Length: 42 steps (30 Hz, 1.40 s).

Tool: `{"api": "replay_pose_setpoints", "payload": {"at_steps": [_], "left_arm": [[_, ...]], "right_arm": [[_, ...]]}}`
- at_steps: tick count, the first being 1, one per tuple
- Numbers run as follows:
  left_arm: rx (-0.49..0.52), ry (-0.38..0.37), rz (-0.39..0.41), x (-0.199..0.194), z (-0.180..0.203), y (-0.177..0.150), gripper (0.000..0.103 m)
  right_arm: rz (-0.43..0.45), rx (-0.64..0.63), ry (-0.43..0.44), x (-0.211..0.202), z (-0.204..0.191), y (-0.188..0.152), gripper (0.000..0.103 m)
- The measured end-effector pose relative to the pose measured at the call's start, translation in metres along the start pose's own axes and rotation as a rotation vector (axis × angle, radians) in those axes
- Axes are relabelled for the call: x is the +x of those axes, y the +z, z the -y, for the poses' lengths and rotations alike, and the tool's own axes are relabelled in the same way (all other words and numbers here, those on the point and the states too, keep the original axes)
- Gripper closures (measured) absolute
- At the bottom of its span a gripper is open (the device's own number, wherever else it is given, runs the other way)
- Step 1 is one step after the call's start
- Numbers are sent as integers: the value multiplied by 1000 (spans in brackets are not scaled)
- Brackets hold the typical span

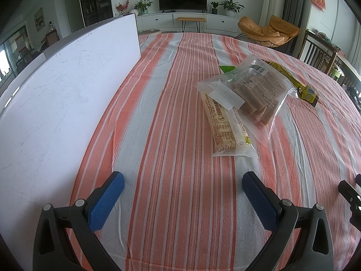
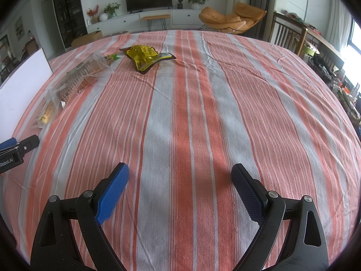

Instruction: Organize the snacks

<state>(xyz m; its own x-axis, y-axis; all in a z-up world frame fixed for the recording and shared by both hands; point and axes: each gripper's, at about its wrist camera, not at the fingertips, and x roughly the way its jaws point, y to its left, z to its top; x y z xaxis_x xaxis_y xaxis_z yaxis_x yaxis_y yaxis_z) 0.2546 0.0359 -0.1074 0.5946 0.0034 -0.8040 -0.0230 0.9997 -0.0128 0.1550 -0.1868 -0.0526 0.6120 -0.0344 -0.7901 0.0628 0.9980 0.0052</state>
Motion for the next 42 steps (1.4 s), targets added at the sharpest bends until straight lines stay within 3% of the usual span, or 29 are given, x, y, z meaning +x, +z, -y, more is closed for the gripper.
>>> {"api": "replay_pose_setpoints", "payload": {"at_steps": [42], "left_arm": [[0,0,0,0,-2,-1,0]], "right_arm": [[0,0,0,0,0,0,9]]}}
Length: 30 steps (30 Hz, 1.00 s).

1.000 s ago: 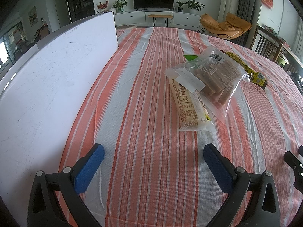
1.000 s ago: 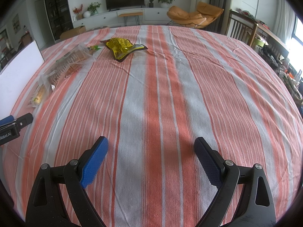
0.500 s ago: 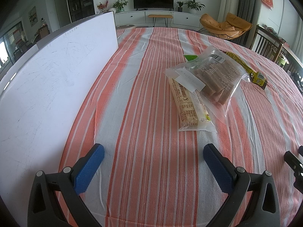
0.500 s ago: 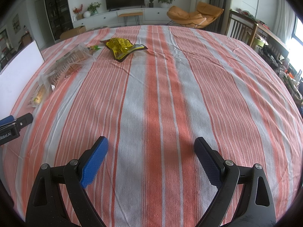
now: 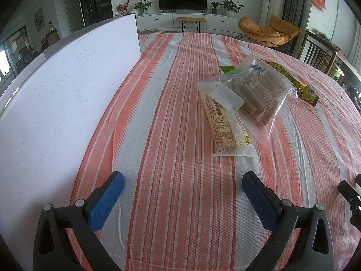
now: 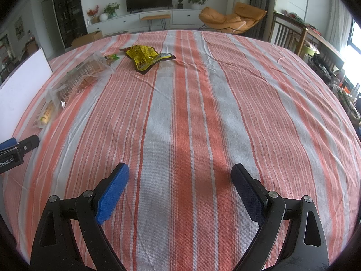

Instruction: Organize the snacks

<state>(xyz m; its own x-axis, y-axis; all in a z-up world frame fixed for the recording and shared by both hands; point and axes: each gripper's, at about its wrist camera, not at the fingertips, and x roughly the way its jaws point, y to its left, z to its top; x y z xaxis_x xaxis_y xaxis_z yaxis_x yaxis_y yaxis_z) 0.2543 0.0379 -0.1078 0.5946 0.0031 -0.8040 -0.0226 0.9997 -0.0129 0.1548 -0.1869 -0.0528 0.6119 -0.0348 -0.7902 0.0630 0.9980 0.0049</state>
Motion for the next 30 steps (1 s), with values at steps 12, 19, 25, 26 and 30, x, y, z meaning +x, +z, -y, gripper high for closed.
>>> {"api": "replay_pose_setpoints", "payload": {"at_steps": [12,19,25,26,30], "left_arm": [[0,0,0,0,1,0,0],[0,0,0,0,1,0,0],[0,0,0,0,1,0,0],[0,0,0,0,1,0,0],[0,0,0,0,2,0,0]], "right_arm": [[0,0,0,0,0,0,9],[0,0,-1,0,0,0,9],[0,0,0,1,0,0,9],[0,0,-1,0,0,0,9],[-1,1,6,0,1,-1,7]]}}
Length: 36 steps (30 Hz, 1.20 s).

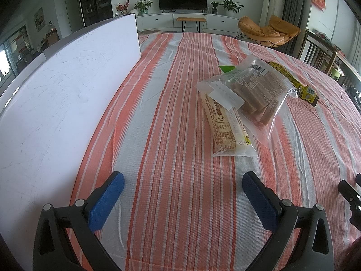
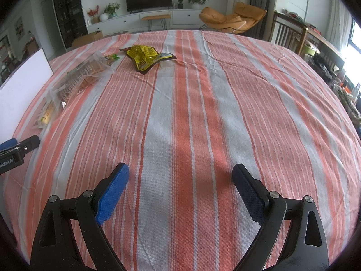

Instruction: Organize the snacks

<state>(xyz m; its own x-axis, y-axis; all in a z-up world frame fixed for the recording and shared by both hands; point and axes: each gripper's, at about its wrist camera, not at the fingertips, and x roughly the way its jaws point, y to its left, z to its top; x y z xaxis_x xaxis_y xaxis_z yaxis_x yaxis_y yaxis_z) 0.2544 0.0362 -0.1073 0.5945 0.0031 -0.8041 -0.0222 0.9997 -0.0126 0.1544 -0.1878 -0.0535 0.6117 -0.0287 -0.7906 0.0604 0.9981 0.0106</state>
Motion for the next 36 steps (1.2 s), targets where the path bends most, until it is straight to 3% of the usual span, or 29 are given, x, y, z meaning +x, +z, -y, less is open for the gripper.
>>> {"api": "replay_pose_setpoints", "payload": {"at_steps": [8,10,11,12,14,18,21,23,24,26,33,35,36], "left_arm": [[-2,3,-14,-1,2,1,0],[-20,-10,-139,4,8,8,1],[-46,-53,-162,-1,8,9,1],[-81,-155,-162,-6,6,14,1],[-114,-270,-115,-16,7,32,1],[-56,-171,-102,1,15,64,3],[51,-68,-157,33,26,70,37],[63,-117,-137,38,23,67,50],[57,-143,-124,35,20,64,72],[74,-133,-114,27,19,55,72],[96,-204,-87,-21,-2,-9,69],[109,-220,-71,-24,-5,-14,56],[123,-224,-69,-24,-3,-15,37]], "right_arm": [[-1,-3,-7,0,-2,0,7],[-1,-1,-7,2,-2,1,6],[-1,0,-8,4,-3,1,6],[-1,0,-9,4,-3,1,6],[-1,0,-8,4,-3,1,6],[-1,0,-9,4,-3,1,6],[-1,0,-8,4,-3,1,6],[-1,0,-8,4,-3,1,6],[-1,0,-8,4,-3,1,6],[-1,0,-8,4,-3,1,6],[-1,0,-9,4,-3,1,6],[-1,-1,-9,4,-3,1,6],[-1,-1,-9,4,-3,1,6]]}}
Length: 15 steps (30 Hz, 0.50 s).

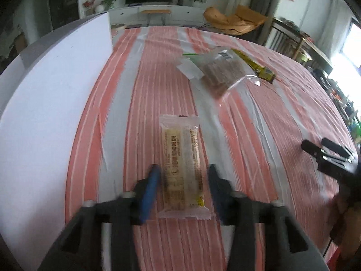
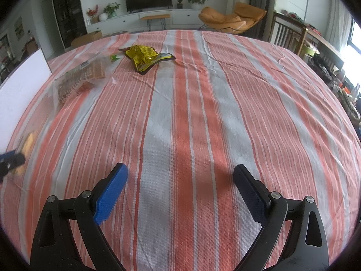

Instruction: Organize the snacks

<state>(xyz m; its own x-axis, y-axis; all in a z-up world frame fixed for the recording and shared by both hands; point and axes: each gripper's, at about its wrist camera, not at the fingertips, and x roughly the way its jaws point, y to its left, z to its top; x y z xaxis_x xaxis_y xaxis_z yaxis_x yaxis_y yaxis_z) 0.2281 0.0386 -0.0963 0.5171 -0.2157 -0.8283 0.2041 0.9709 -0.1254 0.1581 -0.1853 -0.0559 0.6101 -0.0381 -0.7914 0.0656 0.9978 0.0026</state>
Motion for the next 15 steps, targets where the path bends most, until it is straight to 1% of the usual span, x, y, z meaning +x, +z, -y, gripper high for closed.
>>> {"api": "replay_pose_setpoints", "payload": {"at_steps": [1,2,3,4,5,9,11,15], "left_arm": [[13,17,-7,5,2,2,19],[27,53,-17,13,3,5,15],[45,79,-12,16,4,6,15],[69,106,-5,17,7,5,11],[77,116,12,18,8,6,10],[47,116,26,25,-2,8,0],[51,114,49,23,-3,6,0],[49,112,53,23,-3,5,0]], "right_arm": [[0,0,1,0,0,0,6],[0,1,1,0,0,0,6],[0,1,1,0,0,0,6],[0,1,1,0,0,0,6],[0,1,1,0,0,0,6],[0,3,3,0,0,1,6],[0,3,3,0,0,1,6],[0,3,3,0,0,1,6]]}}
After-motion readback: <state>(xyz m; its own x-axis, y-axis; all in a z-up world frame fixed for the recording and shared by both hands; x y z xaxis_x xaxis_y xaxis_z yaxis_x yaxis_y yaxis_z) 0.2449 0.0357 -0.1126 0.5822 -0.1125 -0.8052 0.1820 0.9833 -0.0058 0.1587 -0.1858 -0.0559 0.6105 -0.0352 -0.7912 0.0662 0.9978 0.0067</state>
